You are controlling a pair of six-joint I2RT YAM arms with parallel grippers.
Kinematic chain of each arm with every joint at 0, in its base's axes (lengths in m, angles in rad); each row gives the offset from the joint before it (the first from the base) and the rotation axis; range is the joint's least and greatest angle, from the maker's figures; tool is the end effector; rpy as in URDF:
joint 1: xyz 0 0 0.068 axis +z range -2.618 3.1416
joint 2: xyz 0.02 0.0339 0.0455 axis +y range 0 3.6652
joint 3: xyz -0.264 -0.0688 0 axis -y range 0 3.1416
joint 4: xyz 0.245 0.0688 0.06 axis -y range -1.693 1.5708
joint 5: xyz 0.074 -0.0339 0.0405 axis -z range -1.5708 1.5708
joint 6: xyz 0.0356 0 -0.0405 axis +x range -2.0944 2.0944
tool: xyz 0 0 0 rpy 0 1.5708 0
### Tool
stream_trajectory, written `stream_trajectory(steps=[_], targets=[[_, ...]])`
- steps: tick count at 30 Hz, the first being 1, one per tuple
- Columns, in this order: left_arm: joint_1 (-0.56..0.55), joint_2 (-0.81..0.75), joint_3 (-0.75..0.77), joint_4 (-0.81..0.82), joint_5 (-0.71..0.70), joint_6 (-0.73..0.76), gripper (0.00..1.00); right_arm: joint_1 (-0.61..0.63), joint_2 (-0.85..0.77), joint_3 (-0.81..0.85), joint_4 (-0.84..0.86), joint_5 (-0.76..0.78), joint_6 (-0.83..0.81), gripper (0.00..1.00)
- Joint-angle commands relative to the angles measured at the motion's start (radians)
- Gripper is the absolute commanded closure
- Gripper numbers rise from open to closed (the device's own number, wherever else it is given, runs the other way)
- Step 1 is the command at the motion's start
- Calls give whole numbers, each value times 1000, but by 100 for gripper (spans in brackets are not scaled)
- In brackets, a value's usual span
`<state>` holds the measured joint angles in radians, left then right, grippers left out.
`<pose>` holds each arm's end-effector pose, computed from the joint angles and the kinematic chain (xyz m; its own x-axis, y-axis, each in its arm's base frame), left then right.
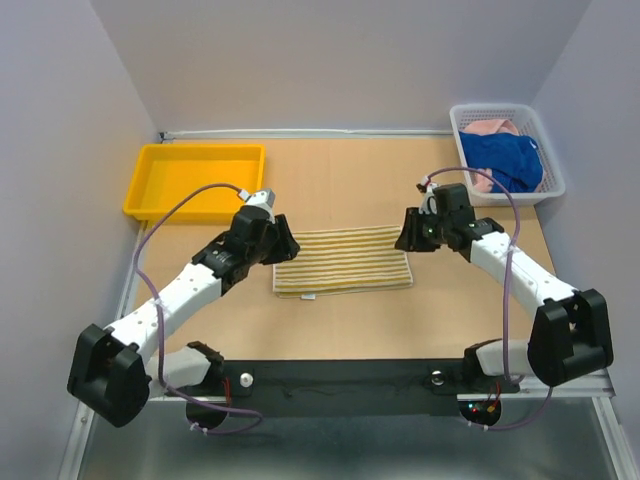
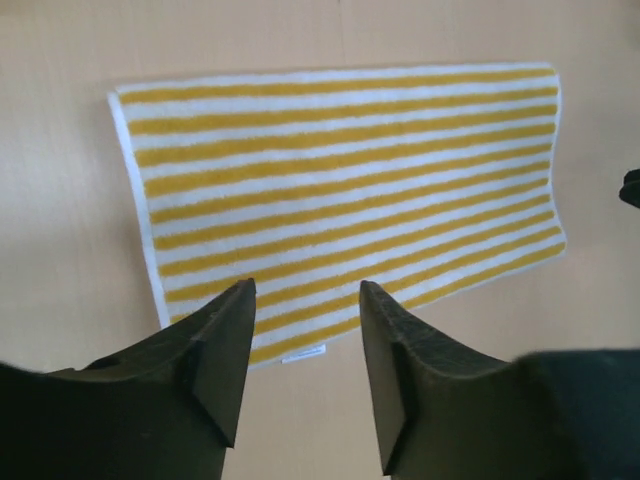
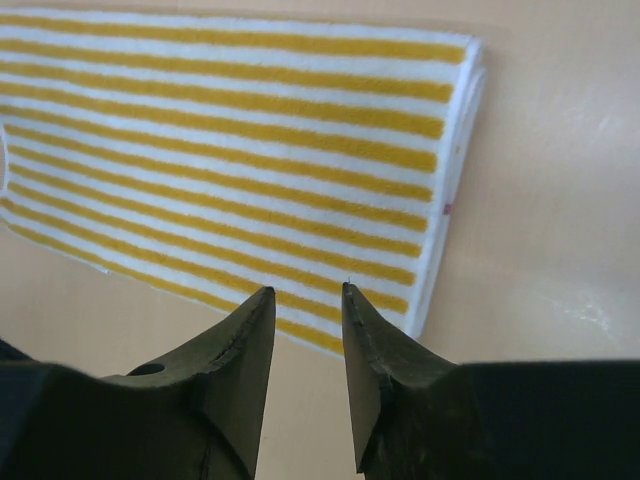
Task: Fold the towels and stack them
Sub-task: Fold the towel, then neatly place the folded towel into the bin
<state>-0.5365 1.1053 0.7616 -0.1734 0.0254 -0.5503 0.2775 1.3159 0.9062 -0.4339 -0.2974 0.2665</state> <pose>0.2124 -0.1274 0.2692 -0.6393 -0.2280 -0.7344 0.2295 0.8549 -0.4653 0.2605 0.0851 0.2457 -0.8114 0.0307 -0.5837 -0.2442 0.8895 0.3863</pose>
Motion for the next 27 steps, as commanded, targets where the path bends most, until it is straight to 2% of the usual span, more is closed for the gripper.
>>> stream_trajectory(steps=[1,10,14,19,22,25,27], targets=[[-63,47,-74,47,-15,-72,50,34,-4,-77,72,-19,92,67],[-74,18,-340,204,-18,-246,65,34,45,-260,129,23,171,70],[-72,-2,-340,196,-48,-255,67,19,72,-271,149,168,214,70],[-75,7,-297,206,5,-261,67,-99,106,-241,153,228,218,70],[-76,-74,-274,186,-1,-264,62,-133,92,-213,150,268,200,69],[-74,-174,-216,102,-88,-241,54,-132,42,-175,132,230,131,62],[-63,-217,-162,28,-156,-206,39,-118,-10,-142,116,149,71,53]])
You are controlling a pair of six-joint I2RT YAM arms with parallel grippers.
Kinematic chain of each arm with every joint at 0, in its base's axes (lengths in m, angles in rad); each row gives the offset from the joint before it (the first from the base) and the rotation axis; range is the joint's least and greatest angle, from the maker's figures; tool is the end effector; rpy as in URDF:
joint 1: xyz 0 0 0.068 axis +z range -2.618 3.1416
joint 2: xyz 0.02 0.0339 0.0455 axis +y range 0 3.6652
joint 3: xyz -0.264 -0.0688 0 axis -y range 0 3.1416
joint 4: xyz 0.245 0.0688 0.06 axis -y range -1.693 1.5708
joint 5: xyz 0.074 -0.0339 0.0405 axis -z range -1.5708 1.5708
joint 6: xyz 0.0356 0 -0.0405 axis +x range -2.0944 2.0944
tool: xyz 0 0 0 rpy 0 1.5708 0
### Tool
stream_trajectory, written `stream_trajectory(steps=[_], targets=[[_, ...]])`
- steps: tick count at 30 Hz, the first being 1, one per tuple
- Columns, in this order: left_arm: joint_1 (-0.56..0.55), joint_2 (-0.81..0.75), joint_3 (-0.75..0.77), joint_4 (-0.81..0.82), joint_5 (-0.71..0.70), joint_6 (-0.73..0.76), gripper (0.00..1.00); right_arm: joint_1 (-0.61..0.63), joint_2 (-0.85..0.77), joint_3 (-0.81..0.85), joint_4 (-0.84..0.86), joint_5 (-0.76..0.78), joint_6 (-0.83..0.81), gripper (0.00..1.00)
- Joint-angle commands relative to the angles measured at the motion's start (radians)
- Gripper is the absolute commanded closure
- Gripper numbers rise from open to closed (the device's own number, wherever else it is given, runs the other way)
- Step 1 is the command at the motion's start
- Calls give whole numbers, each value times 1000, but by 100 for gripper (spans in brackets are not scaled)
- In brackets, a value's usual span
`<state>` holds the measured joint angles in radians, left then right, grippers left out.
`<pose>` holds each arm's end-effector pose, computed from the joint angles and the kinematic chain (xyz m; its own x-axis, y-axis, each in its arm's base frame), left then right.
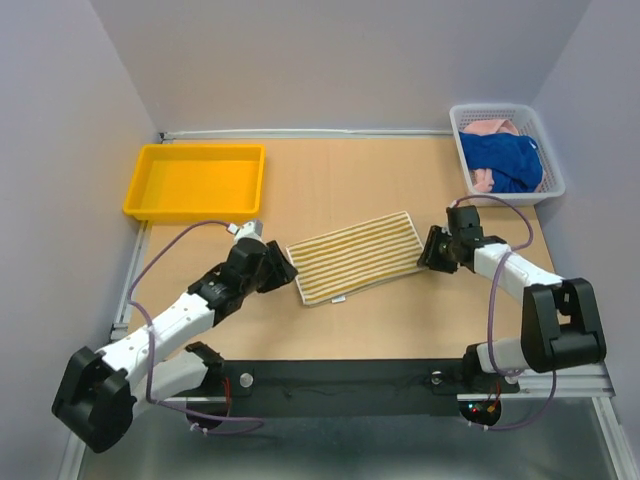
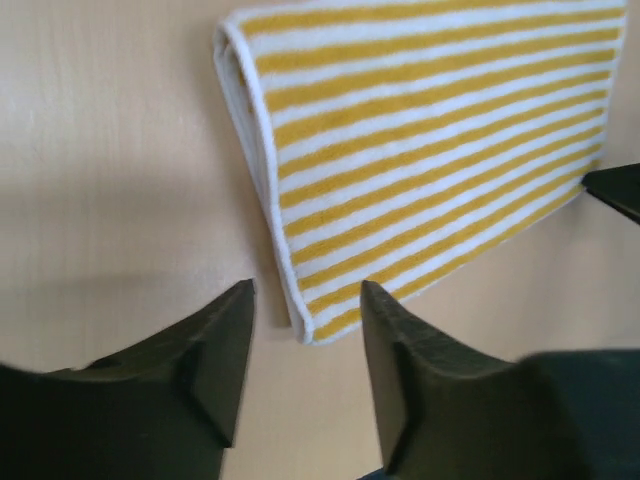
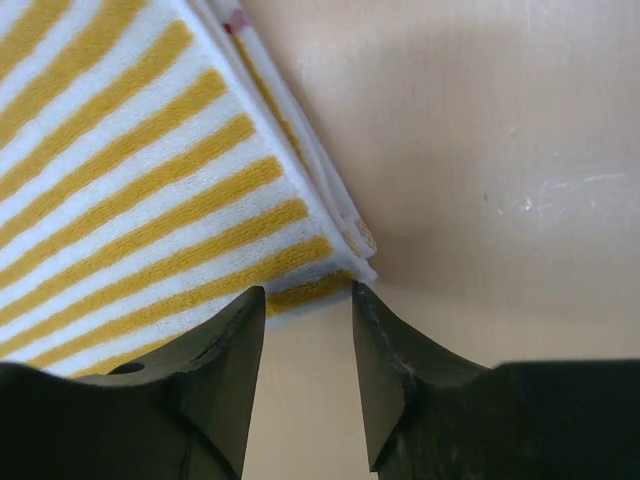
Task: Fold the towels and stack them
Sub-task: Neatly place the folded towel into the bin
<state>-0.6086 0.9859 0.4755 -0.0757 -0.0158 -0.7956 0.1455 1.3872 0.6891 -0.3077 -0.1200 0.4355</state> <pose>0.1715 -0.1188 0.2057 -0.7182 -0.3700 -0.5893 0.0684 0.8053 -0.5890 0.2533 0.0414 0.1692 -0.8451 0.2995 -0.4428 0.1645 0.9339 0.3175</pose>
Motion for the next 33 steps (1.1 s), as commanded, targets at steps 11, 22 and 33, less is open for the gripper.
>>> stream_trajectory(steps=[11,22,33], targets=[[266,-164,207,-145,-82,331,1,644,-12,275,-71,108,-460,23],[297,-227,120,-88,-133,388,1,934,291,472,-80,175,-646,22],[299,-187,121,-90,-144,380,2,980,443,567,-94,227,-734,25]])
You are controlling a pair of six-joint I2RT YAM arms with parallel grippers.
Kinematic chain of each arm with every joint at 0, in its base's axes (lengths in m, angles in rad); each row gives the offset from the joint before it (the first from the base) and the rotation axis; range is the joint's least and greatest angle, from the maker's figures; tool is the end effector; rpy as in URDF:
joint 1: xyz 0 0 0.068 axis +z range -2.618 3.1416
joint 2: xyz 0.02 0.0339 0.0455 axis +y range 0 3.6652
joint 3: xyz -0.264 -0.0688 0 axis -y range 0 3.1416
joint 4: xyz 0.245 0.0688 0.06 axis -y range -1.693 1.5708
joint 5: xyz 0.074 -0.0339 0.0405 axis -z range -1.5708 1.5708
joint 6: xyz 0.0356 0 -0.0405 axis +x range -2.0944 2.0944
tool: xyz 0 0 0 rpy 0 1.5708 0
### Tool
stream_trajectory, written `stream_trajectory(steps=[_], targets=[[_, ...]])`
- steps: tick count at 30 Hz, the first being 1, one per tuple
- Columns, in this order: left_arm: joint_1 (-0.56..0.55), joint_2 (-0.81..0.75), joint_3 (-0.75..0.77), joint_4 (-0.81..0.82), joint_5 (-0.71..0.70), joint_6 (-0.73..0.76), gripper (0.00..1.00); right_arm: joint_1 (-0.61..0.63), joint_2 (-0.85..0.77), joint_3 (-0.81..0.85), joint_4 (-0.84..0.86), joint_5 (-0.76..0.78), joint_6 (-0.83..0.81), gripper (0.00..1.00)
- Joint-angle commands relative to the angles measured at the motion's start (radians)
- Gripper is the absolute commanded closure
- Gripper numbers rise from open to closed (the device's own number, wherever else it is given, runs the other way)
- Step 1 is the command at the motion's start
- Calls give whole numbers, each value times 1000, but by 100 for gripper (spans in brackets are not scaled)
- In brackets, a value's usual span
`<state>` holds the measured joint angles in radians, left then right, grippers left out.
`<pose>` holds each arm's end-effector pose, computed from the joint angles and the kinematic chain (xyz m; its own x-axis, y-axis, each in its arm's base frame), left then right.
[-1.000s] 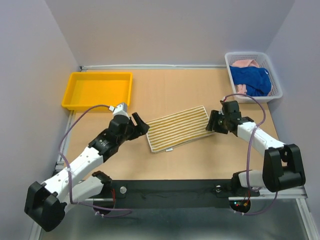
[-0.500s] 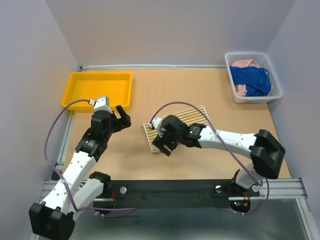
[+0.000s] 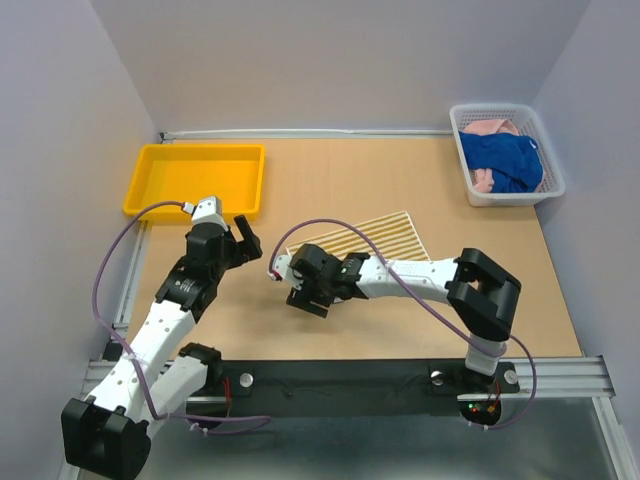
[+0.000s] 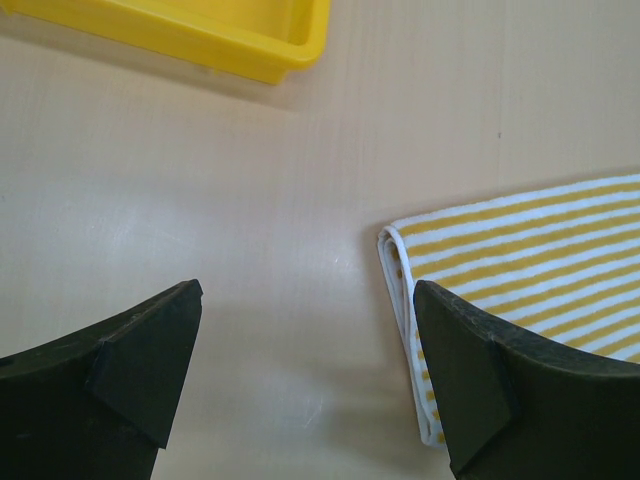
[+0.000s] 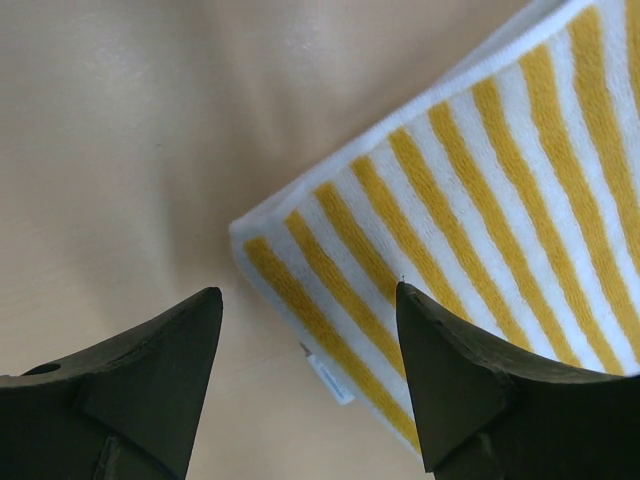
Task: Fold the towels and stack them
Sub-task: Neatly place the folded towel into the bin
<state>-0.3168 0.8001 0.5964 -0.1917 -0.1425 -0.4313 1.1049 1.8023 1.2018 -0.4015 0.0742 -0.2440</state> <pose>0.1811 -0.0541 0.2700 -0.4093 -0.3013 -0.8612 0.0140 0.9417 -0.3361 0.1711 0.3344 0.1893 -0.1564 -0.8473 -0.5076 -0.9386 0.2875 -0.1907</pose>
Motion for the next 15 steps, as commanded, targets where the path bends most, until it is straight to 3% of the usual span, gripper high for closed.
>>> stream_trajectory(steps=[1,15], targets=[[7,-4,0,23,-22,14,2,21,37,59,0,33,-60,26],[10,-1,-3,23,-25,11,2,30,169,15,-2,121,-106,36]])
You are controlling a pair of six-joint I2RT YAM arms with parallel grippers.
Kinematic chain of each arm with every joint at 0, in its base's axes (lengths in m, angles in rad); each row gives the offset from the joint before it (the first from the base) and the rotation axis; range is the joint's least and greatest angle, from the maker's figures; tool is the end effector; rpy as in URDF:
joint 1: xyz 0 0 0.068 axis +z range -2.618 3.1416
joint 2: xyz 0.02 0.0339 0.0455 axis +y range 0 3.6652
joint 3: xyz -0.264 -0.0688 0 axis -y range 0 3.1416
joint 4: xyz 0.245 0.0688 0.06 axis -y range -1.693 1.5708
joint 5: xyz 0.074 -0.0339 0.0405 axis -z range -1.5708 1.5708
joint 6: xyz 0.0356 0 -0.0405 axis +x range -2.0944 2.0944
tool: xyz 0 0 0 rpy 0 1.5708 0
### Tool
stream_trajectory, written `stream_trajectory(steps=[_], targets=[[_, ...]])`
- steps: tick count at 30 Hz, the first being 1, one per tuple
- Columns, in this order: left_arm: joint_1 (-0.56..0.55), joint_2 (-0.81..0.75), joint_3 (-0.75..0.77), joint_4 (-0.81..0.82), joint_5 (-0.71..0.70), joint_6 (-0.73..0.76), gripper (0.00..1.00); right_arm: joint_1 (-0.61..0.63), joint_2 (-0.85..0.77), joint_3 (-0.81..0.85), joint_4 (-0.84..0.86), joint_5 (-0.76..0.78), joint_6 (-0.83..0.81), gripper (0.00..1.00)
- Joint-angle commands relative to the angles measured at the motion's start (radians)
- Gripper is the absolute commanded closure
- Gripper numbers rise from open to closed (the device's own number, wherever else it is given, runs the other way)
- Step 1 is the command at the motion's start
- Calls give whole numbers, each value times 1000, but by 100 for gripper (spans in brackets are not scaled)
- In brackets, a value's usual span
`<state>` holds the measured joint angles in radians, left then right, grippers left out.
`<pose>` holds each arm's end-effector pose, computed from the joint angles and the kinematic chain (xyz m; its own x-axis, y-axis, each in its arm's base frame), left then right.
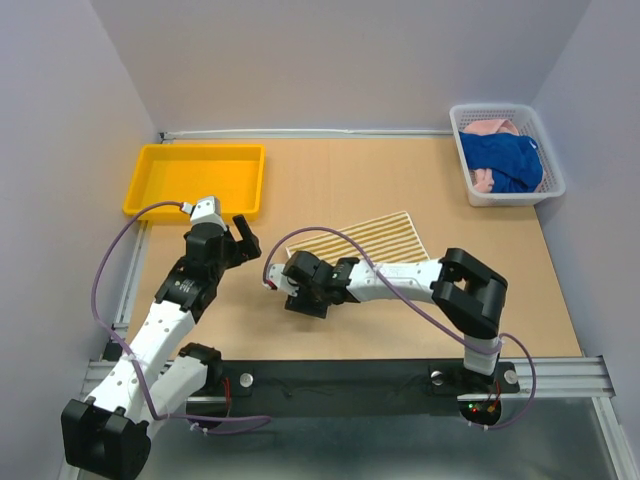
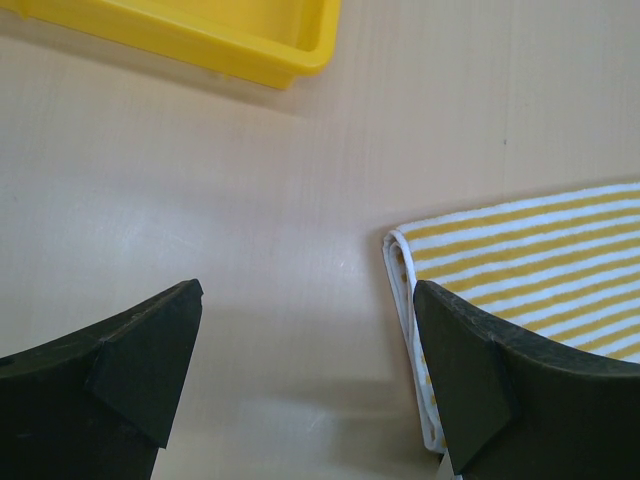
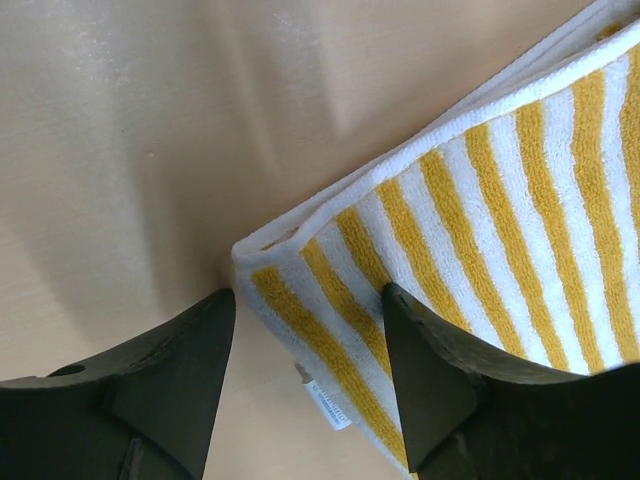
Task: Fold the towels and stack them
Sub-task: Neatly place the folded towel into the bin
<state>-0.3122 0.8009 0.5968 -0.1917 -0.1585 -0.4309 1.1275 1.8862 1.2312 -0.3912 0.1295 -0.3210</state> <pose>0.1816 -0.0527 0.2701 -0.4022 -0.3036 -0.8638 -0.0036 0.9439 -0.3301 0.1704 0.3481 0.1682 -0.0784 -0.8946 -0.4400 -0.9408 0.2124 -0.2641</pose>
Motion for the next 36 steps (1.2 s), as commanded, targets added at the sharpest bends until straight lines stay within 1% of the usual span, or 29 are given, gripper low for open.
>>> stream_trajectory(steps=[1,2,4,5,6,7,8,11,12,15,19,20,23,24,29,33,36], targets=[[5,-2,-3,23,-9,9,2,8,85,-15,-12,73,-29,37],[5,-3,-3,24,-7,9,2,8,99,-13,-12,73,-30,38],[5,0,-5,21,-6,4,2,8,103,-12,-11,70,-29,46],[5,1,-5,23,-3,1,2,8,103,-9,-9,64,-29,56],[7,3,-8,21,-1,-2,2,8,103,-6,-2,58,-21,63],[7,6,-6,21,0,-6,2,8,99,-3,2,55,-20,67],[8,11,-6,18,1,-14,2,8,90,-1,8,41,-18,77],[13,27,1,6,-12,-31,1,8,64,2,37,15,-4,89],[19,30,4,-5,-19,-54,1,8,54,1,57,-1,0,94],[31,47,0,-14,2,-135,1,3,16,-15,106,-10,25,99],[39,80,-51,34,104,-227,1,-21,-50,-64,172,-51,74,100],[38,86,-61,49,105,-241,1,-26,-59,-73,186,-59,86,99],[38,104,-112,148,256,-301,1,-34,-90,-108,245,-91,118,100],[39,109,-123,165,279,-314,1,-35,-93,-113,253,-97,135,99],[38,116,-179,227,341,-367,1,-38,-113,-144,308,-106,174,99],[38,123,-222,308,395,-422,1,-40,-125,-164,365,-111,204,99],[33,145,-256,353,409,-474,1,-41,-139,-186,402,-103,237,99]])
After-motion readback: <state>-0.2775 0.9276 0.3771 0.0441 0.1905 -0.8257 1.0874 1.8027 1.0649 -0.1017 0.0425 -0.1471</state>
